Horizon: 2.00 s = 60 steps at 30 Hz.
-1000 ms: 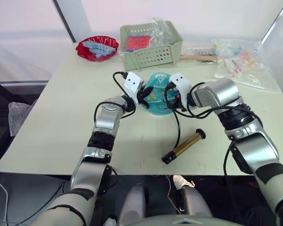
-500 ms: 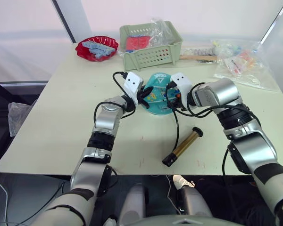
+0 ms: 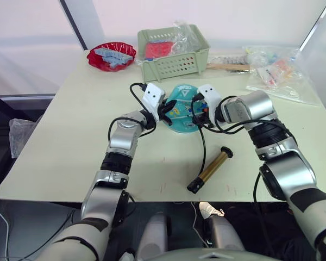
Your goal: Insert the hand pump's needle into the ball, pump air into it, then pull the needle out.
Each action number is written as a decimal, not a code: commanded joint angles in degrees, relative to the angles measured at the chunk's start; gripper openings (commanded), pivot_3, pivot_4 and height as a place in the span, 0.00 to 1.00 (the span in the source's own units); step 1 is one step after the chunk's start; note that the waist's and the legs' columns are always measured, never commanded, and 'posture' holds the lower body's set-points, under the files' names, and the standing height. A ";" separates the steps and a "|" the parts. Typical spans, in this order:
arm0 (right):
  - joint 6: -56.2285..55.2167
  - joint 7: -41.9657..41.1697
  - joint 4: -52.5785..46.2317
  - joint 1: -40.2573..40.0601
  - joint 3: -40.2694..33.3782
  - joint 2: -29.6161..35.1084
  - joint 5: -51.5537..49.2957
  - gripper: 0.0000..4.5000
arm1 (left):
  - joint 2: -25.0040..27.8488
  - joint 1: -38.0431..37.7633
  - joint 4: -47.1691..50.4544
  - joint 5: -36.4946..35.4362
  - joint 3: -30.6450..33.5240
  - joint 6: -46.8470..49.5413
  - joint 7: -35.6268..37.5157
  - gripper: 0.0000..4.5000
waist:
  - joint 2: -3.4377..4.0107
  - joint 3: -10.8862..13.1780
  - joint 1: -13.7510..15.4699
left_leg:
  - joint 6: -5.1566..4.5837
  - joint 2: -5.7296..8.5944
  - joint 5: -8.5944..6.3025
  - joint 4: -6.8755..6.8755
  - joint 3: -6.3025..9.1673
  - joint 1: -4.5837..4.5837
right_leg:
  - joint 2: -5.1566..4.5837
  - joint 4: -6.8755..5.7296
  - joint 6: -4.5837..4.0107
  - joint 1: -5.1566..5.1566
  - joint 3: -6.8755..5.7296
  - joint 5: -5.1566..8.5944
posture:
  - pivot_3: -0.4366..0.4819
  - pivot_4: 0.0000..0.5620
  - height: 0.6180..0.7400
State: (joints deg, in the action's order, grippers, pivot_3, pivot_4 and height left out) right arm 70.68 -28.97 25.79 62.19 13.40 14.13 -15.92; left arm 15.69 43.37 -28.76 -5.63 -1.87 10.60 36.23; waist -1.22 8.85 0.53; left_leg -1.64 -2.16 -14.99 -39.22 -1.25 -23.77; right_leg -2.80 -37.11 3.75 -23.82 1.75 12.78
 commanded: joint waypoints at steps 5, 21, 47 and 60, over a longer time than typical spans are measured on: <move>-0.58 1.52 0.87 1.21 -0.86 0.47 2.16 0.08 | -0.43 -0.19 -0.79 0.68 -1.61 0.12 1.02 0.01 | 0.00 0.00 0.00 | 0.00 0.00 0.00 0.00 0.00 0.00 | 0.00 0.00 0.00 0.00 0.00 0.00 | 0.48 0.27 0.97; 2.13 3.79 3.99 4.75 -1.60 -3.31 2.68 0.08 | -0.71 -1.42 0.73 0.67 -2.99 0.53 2.74 0.01 | 0.01 -0.01 -0.68 | 0.01 -0.01 0.01 0.01 0.02 0.01 | 0.00 0.00 -0.01 0.00 -0.01 0.00 | 0.48 0.27 0.97; 5.51 7.16 16.45 16.77 -6.06 -11.54 4.47 0.08 | -1.44 -2.91 1.46 1.19 -4.45 0.90 3.81 0.01 | 0.05 0.00 -1.28 | 0.01 -0.01 0.00 0.09 0.10 -0.03 | -0.01 0.06 -0.02 0.00 -0.09 0.00 | 0.48 0.27 0.97; -1.15 4.30 25.62 18.50 -4.77 -15.63 7.22 0.08 | -1.65 -3.35 1.96 1.56 -4.49 1.05 3.88 0.01 | 0.08 -0.05 -1.57 | 0.02 -0.01 0.00 0.12 0.11 0.04 | -0.01 0.07 -0.02 0.04 -0.10 0.00 | 0.48 0.27 0.97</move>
State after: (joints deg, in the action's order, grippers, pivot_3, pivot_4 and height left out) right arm 74.00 -23.18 50.89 79.24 8.98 1.27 -7.79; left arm 16.44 41.74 -26.90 -4.46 -1.66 10.49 36.65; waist -1.14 8.80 -1.03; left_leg -1.62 -2.17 -14.98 -39.10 -1.14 -23.71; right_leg -2.81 -37.04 3.73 -23.76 1.65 12.78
